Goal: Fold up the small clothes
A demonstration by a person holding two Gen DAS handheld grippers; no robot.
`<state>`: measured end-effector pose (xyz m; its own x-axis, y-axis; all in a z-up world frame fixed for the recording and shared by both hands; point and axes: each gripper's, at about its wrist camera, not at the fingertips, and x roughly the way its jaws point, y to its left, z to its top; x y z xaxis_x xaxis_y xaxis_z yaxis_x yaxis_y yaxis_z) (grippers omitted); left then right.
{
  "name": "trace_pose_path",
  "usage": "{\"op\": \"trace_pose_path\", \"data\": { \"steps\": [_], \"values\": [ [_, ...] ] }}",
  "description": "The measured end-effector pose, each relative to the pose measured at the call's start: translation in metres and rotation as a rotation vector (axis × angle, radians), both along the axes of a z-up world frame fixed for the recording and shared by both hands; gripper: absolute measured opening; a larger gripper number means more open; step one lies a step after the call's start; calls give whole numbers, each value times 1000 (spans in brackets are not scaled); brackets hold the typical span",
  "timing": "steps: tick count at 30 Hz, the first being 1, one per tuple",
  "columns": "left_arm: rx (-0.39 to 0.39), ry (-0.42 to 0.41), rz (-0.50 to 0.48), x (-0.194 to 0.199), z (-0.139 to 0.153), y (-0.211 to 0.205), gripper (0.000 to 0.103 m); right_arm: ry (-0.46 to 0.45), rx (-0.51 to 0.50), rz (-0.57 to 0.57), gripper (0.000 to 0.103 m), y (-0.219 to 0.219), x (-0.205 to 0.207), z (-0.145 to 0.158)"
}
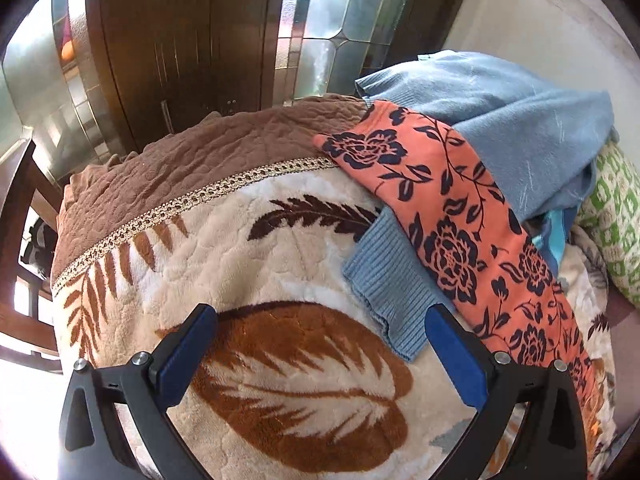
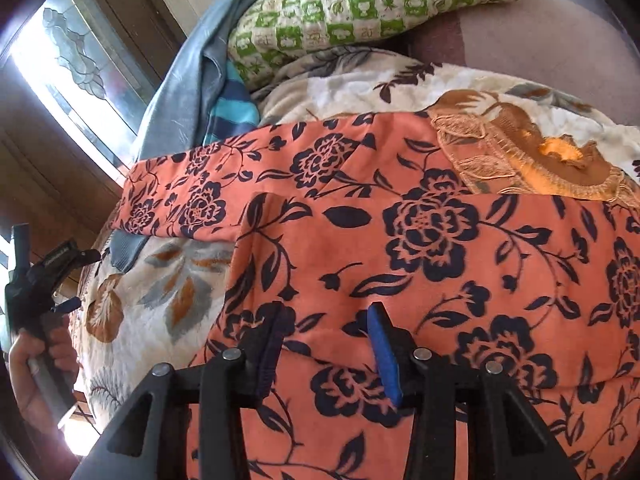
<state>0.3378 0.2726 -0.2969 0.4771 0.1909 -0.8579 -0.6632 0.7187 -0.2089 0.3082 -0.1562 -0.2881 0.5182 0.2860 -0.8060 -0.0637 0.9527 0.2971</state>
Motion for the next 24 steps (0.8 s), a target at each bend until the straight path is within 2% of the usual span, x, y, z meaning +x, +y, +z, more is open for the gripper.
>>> {"op": "trace_pose_path", "data": {
  "steps": [5, 7, 12, 17, 24],
  "values": [
    [-190, -82, 13, 15, -13, 21, 103, -5, 10, -14, 46, -48, -53, -6],
    [-266, -117, 46, 20, -18, 31, 103, -9, 27, -10, 46, -64, -71, -10],
    [-409, -216, 82, 36, -23, 45, 103, 5, 125, -26, 46, -80, -86, -31],
    [-509, -251, 47, 57, -31, 53, 103, -19, 149, -39, 46, -77, -84, -41],
    [-602, -335, 27, 73, -38, 65, 101, -42, 113, -39, 47, -70, -81, -45]
  ]
}}
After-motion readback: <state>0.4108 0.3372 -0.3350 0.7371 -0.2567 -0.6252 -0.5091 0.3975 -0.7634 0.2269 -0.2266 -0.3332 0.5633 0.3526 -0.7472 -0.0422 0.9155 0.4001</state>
